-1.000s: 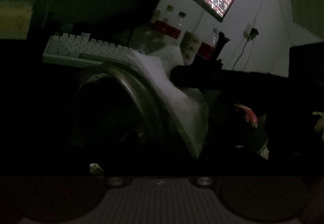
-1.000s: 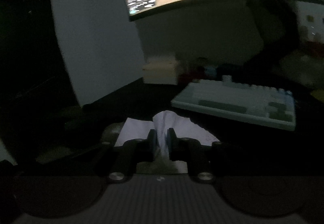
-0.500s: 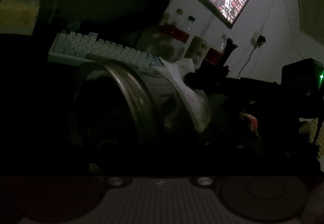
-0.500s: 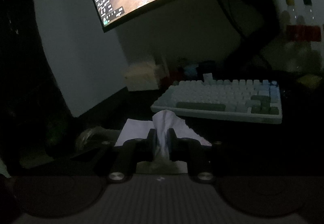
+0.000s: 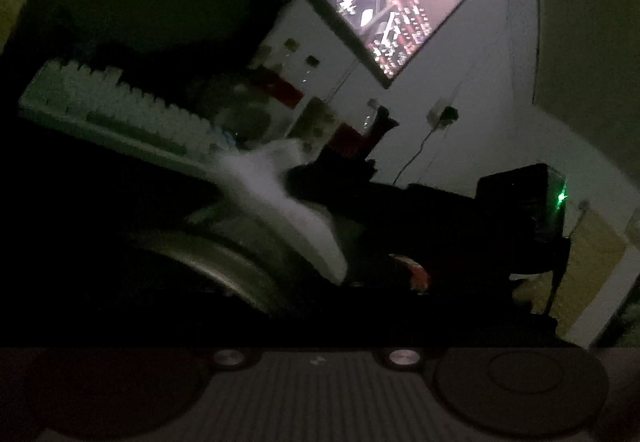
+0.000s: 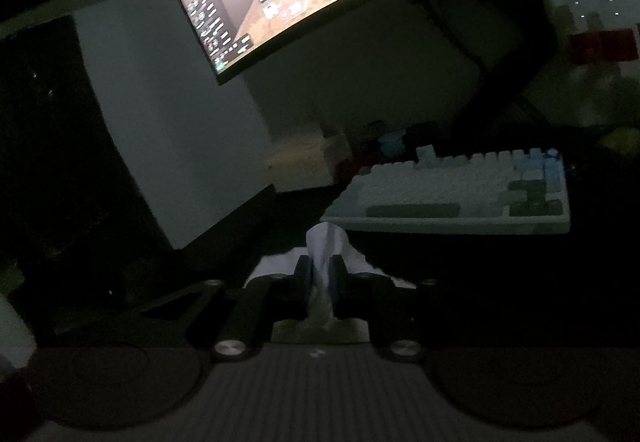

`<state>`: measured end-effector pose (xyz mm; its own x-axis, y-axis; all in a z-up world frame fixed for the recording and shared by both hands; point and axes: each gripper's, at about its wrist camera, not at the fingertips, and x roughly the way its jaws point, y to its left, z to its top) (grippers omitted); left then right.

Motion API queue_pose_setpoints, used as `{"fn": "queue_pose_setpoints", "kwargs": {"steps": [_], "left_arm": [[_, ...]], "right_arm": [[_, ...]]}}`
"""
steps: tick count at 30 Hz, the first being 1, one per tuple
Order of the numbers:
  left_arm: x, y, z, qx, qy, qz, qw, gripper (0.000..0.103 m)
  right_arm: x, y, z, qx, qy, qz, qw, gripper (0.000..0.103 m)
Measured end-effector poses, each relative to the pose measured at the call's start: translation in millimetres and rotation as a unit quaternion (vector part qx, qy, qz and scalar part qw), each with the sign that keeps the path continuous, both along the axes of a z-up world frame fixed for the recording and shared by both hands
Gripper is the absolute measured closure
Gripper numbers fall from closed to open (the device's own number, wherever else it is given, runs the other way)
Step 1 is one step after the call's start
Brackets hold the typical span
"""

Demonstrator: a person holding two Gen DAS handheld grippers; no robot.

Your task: Clean container

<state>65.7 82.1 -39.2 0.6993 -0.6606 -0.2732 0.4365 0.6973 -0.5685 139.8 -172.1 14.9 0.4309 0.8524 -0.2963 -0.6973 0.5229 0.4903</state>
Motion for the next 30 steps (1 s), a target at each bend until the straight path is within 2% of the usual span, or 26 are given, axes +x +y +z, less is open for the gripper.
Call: {"fn": "queue_pose_setpoints", "kwargs": {"steps": [2, 9, 11, 13, 19, 24, 30], "left_arm": [[-3, -5, 4, 0.033, 0.004, 0.01, 0.9994, 0.094], [-16, -7, 7, 0.086, 0.004, 0.017, 0.9962, 0.086], [-20, -7, 6, 0.101, 0.003, 0.022, 0.9947, 0.078], [-23, -7, 4, 0.111, 0.005, 0.025, 0.9935, 0.075], [-32, -8, -4, 0.148, 0.017, 0.03, 0.9884, 0.069], [-35, -2, -10, 0.136, 0.021, 0.037, 0.9898, 0.068], [-32, 2, -9, 0.128, 0.026, 0.04, 0.9907, 0.064]], "right_arm": [[-2, 5, 0, -0.009, 0.0, 0.005, 1.0, 0.091], [-7, 15, 2, -0.033, -0.014, 0.0, 0.999, 0.091], [-8, 16, 3, -0.04, -0.019, -0.003, 0.999, 0.091], [-10, 17, 3, -0.047, -0.024, -0.005, 0.999, 0.091], [-12, 16, 4, -0.061, -0.032, -0.014, 0.998, 0.091], [-13, 17, 6, -0.07, -0.029, -0.027, 0.997, 0.091], [-37, 43, 15, -0.053, -0.055, 0.047, 0.996, 0.091]]}}
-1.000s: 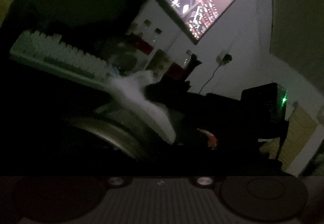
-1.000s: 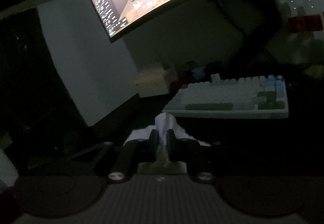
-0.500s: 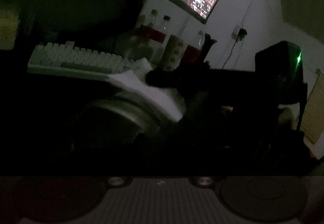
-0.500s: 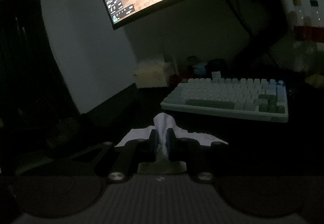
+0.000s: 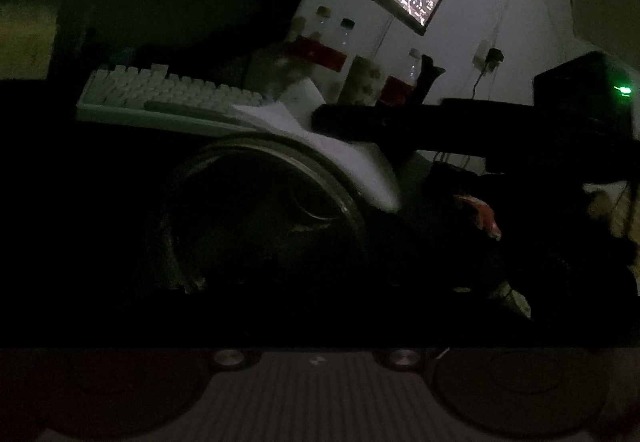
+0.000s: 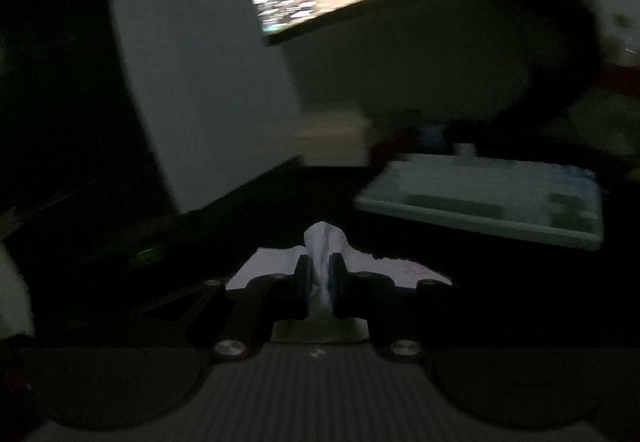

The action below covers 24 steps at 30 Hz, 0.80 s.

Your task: Clean container

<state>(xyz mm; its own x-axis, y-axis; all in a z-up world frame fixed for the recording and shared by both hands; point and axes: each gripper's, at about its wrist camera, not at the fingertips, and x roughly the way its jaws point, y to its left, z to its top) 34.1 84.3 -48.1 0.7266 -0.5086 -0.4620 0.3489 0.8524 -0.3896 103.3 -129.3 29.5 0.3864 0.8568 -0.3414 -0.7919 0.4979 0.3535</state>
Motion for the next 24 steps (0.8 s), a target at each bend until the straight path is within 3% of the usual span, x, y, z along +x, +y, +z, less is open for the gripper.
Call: {"fn": "queue_pose_setpoints", "kwargs": {"steps": [12, 20, 24], "left_arm": [[-4, 14, -1, -0.01, -0.006, 0.013, 0.9999, 0.061], [4, 28, -4, -0.042, 0.0, 0.018, 0.999, 0.054], [7, 32, -4, -0.054, 0.009, 0.023, 0.9982, 0.053]], "right_arm": [[33, -13, -7, -0.023, 0.021, -0.08, 0.996, 0.091], [14, 11, 1, -0.001, 0.018, -0.008, 1.0, 0.091], [22, 7, -1, -0.001, 0.025, -0.019, 1.0, 0.092]]}}
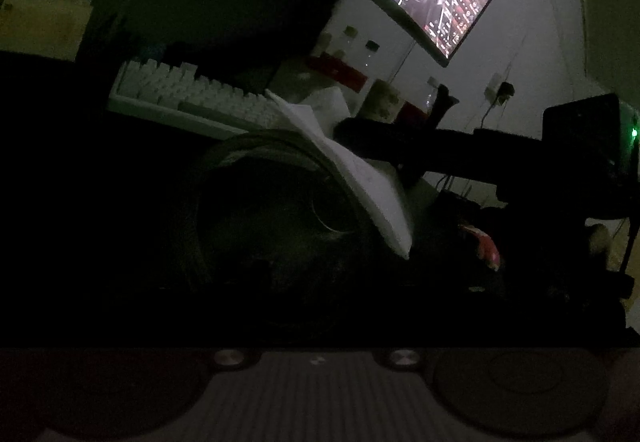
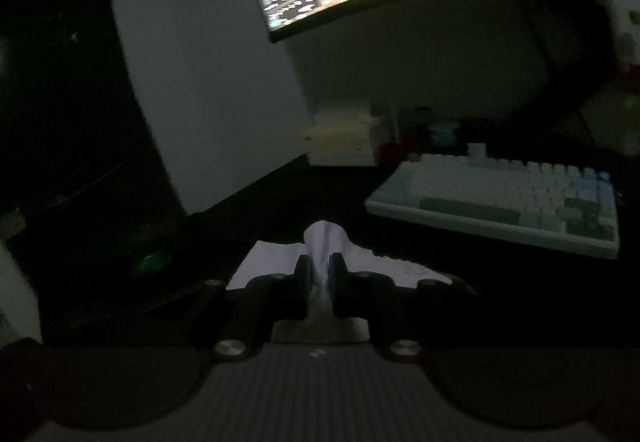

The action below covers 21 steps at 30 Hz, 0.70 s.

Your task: Clean container

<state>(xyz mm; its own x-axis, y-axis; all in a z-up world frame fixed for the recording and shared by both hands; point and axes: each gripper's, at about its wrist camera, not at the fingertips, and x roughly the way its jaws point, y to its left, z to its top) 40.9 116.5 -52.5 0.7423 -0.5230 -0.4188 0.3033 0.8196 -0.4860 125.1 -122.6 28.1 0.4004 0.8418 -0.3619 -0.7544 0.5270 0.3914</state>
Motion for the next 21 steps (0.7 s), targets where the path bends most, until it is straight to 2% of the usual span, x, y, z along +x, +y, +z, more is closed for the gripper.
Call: {"fn": "queue_pose_setpoints", "kwargs": {"steps": [3, 7, 12, 14, 18, 21], "left_arm": [[0, 4, 0, -0.002, 0.001, -0.001, 1.0, 0.053], [3, 10, 2, -0.003, 0.005, 0.0, 1.0, 0.052], [9, 22, 4, -0.041, 0.02, -0.002, 0.9989, 0.052], [10, 23, 6, -0.038, 0.018, -0.002, 0.9991, 0.052], [18, 28, 7, -0.071, 0.04, 0.003, 0.9967, 0.051], [23, 27, 6, -0.072, 0.046, 0.002, 0.9963, 0.049]], "right_arm": [[11, -7, -3, -0.004, 0.009, -0.026, 1.0, 0.092], [15, -6, -3, -0.009, 0.006, -0.028, 1.0, 0.092], [20, -3, -3, -0.015, 0.004, -0.024, 1.0, 0.092], [23, -3, -3, -0.015, 0.008, -0.02, 1.0, 0.092], [28, -1, -3, -0.019, 0.009, -0.015, 1.0, 0.092], [27, 1, -3, -0.023, 0.004, -0.013, 1.0, 0.092]]}}
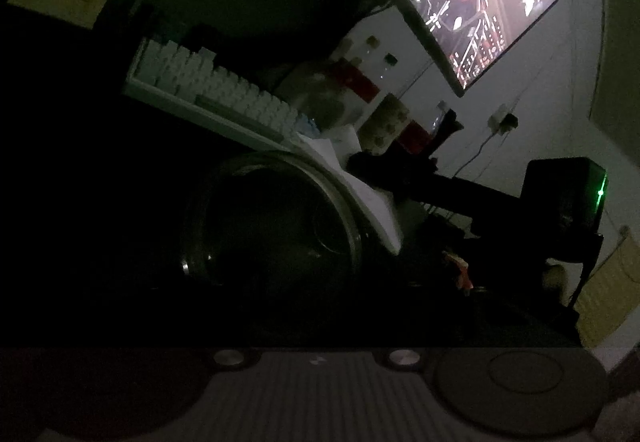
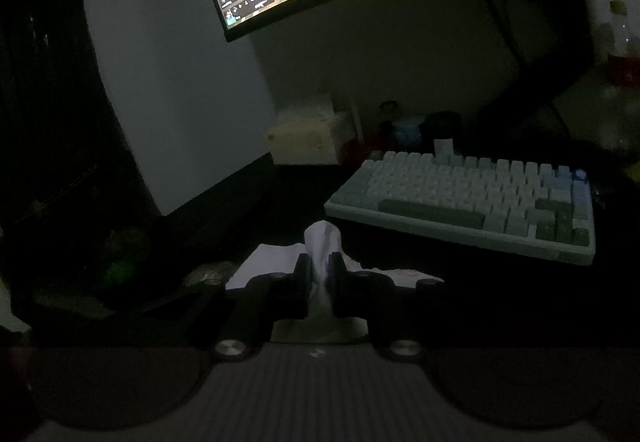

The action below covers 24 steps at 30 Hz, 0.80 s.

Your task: Clean container

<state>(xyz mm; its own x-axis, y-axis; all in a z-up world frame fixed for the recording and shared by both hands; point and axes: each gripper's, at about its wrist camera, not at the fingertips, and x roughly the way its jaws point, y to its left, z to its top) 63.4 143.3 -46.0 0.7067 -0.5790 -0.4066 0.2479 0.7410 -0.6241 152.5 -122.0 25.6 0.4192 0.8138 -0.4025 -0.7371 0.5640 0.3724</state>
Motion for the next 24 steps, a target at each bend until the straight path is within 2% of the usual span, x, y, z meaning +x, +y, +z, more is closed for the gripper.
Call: {"fn": "queue_pose_setpoints", "kwargs": {"steps": [3, 5, 6, 9, 12, 18, 24], "left_arm": [[2, -1, -1, 0.001, 0.0, 0.0, 1.0, 0.046], [2, 0, -2, 0.01, 0.002, 0.007, 0.9999, 0.036], [2, 0, -2, 0.013, 0.0, 0.01, 0.9999, 0.035], [4, 4, -4, 0.007, 0.003, 0.015, 0.9999, 0.035], [6, 2, -4, 0.018, 0.0, 0.009, 0.9998, 0.034], [11, 4, -5, 0.016, -0.003, -0.001, 0.9999, 0.034], [5, -2, -4, 0.032, -0.013, -0.005, 0.9994, 0.036]], "right_arm": [[2, -1, 0, -0.002, -0.001, 0.004, 1.0, 0.092], [4, 0, 0, -0.015, -0.008, -0.006, 1.0, 0.091], [5, 2, 0, -0.028, -0.016, -0.018, 0.999, 0.088], [6, 8, 0, -0.034, -0.013, -0.027, 0.999, 0.088], [2, 18, 2, -0.021, -0.01, -0.007, 1.0, 0.088], [-5, 27, 1, -0.004, -0.017, 0.016, 1.0, 0.088], [6, -2, -7, -0.01, 0.0, -0.029, 1.0, 0.088]]}}
